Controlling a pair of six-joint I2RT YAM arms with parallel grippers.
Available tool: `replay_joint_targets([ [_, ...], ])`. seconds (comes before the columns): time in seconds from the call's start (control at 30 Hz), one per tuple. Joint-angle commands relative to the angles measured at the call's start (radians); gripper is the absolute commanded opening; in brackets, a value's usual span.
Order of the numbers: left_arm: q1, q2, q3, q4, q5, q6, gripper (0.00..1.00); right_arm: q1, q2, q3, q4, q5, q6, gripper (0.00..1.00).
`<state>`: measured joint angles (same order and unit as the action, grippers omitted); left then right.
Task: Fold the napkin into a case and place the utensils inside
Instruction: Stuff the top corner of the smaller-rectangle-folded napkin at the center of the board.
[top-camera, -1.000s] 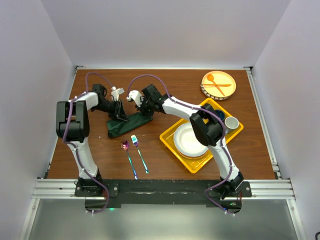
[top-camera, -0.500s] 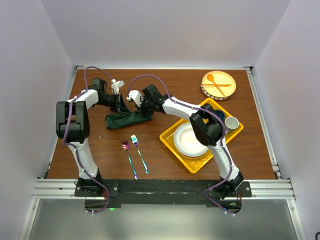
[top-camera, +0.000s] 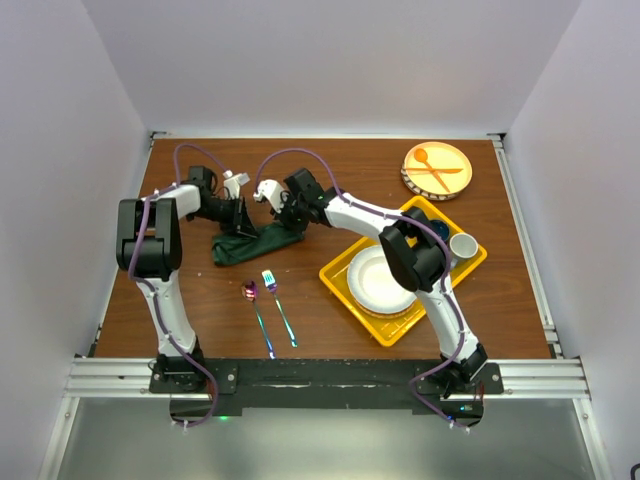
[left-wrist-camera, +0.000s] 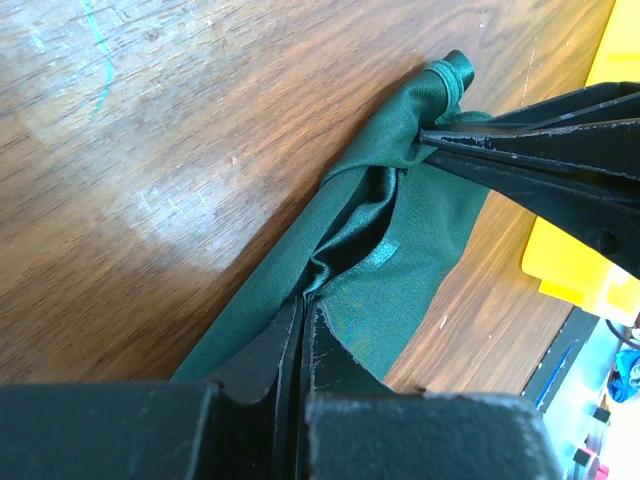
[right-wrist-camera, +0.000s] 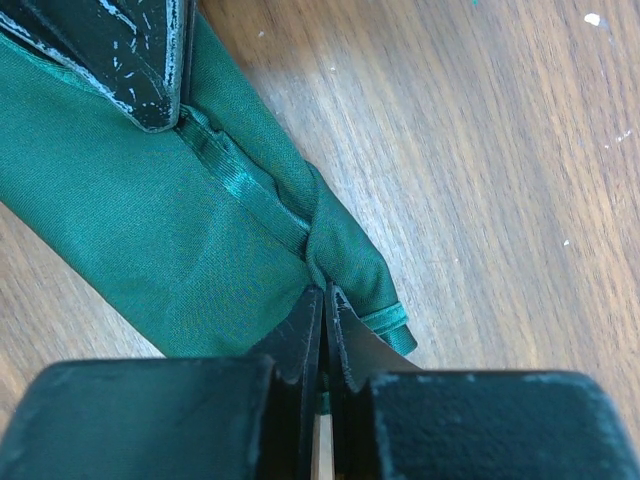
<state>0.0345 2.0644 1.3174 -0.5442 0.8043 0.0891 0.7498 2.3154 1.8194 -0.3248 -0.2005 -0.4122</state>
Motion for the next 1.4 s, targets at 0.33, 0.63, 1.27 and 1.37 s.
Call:
replay_joint_targets([
  [0.33, -0.001, 0.04, -0.029, 0.036, -0.077, 0.0, 0.0, -0.001, -0.106, 0.041, -0.023, 0.046, 0.001, 0.41],
  [0.63, -0.002, 0.046, -0.024, 0.046, -0.077, -0.005, 0.0, 0.006, -0.083, 0.006, 0.012, 0.067, -0.138, 0.45],
  [1.27, 0.001, 0.048, -0.023, 0.047, -0.083, -0.014, 0.0, 0.075, -0.142, -0.311, 0.349, 0.205, -0.398, 0.0],
  [1.37, 0.001, 0.048, -0.026, 0.047, -0.076, -0.015, 0.0, 0.075, -0.171, -0.286, 0.328, 0.132, -0.363, 0.08],
])
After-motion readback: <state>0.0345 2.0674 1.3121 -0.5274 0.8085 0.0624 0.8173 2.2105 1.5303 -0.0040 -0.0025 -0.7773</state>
